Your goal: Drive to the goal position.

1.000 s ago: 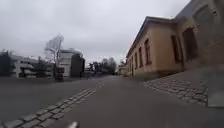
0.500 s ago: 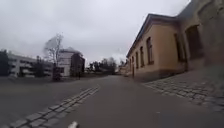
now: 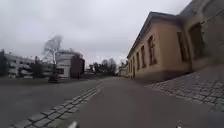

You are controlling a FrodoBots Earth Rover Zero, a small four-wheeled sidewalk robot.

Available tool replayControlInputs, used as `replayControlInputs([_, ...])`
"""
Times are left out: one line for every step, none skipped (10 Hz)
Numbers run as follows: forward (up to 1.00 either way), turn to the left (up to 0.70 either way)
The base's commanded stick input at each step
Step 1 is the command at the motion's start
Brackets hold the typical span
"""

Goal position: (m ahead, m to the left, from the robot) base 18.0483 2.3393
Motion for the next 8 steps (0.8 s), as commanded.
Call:
replayControlInputs([1.0, 0.0])
replayControlInputs([1.0, 0.0])
replayControlInputs([1.0, 0.0])
replayControlInputs([1.0, 0.0])
replayControlInputs([1.0, 0.0])
replayControlInputs([1.0, 0.0])
replayControlInputs([1.0, 0.0])
replayControlInputs([1.0, 0.0])
